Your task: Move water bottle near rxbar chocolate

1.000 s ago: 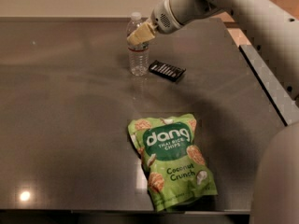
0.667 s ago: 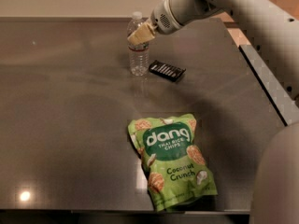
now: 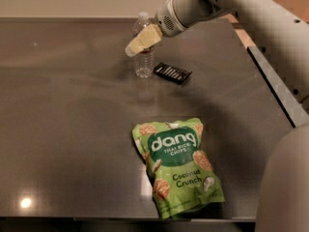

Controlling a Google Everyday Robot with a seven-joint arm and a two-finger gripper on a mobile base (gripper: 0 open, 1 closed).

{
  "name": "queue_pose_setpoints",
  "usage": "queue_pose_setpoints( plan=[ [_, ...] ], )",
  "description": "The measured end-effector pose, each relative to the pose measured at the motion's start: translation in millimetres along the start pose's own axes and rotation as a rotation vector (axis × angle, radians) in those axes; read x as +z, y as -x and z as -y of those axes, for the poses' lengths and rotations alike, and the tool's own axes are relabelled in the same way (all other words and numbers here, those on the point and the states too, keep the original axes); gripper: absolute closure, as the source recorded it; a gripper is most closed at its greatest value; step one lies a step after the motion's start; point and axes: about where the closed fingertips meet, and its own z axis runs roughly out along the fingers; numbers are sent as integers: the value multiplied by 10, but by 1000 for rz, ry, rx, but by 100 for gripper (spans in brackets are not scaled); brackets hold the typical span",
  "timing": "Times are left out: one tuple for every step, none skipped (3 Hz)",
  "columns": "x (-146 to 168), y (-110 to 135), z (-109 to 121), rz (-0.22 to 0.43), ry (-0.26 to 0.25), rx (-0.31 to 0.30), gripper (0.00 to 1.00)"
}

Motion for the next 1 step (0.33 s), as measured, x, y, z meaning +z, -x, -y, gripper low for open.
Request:
queue_pose_setpoints(
  plan=[
    [1, 0, 0, 0, 0, 0, 0]
  ],
)
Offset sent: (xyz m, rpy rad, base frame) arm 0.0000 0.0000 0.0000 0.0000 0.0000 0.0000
